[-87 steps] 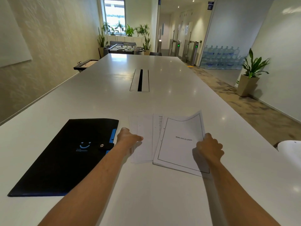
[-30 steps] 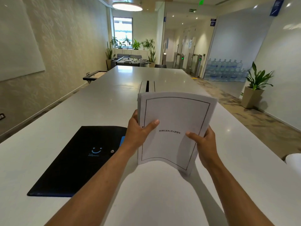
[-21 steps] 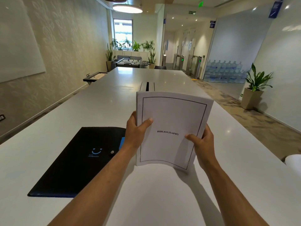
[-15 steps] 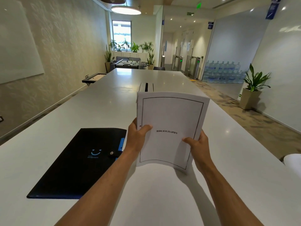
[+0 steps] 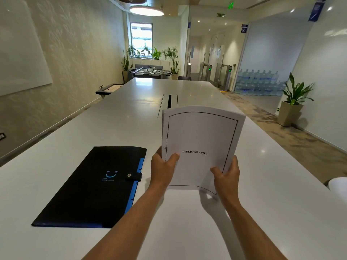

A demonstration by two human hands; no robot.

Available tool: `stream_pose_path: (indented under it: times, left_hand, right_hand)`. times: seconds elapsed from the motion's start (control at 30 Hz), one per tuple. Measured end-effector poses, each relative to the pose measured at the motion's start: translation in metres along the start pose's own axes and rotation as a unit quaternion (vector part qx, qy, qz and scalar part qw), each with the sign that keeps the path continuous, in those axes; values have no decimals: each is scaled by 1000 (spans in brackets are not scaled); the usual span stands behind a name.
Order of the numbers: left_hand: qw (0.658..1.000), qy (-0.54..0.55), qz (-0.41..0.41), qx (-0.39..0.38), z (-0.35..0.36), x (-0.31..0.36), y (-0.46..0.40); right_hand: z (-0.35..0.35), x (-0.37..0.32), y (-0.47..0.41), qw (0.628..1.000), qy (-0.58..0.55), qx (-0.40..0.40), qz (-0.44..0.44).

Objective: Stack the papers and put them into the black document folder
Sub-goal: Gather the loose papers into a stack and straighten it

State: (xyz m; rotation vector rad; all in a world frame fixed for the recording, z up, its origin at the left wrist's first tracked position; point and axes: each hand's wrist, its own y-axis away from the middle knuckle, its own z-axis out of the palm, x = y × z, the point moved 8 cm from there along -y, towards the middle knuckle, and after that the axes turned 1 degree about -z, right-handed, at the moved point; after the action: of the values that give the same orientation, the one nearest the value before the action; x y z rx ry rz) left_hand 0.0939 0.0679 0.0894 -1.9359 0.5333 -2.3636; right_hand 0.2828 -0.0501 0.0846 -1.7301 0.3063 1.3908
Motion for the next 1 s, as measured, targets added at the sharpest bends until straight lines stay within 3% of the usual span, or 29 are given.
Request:
stream_pose_path:
  times: [0.2,0.43,0.63,0.73,0.8,0.87,1.0]
  left_hand:
    - [1000,-12,25,1,-2,7,-3]
    - [1000,-28,-8,-4,-1,-10,6]
    - [999,27,-29,19,-1,-4,0]
    - [990,89,-89,65,-2,-14,4]
    - [982,125,-123,76,3,-21,8]
    - [974,147,-156,77,10,-28,15]
    - [958,187,-201,81,17,-38,24]
  right_hand:
    - [-4,0,-4,1000,8,13,-7]
    - [1,14,3,999,22,-22,27]
    - [-17,21,8,994,16,76,81]
    - [-23,45,22,954,-114,156,230]
    - [-3,50,27,908,-271,128,294]
    - [16,42,32,877,-365,80,300]
    - [19,33,32,883,-378,76,268]
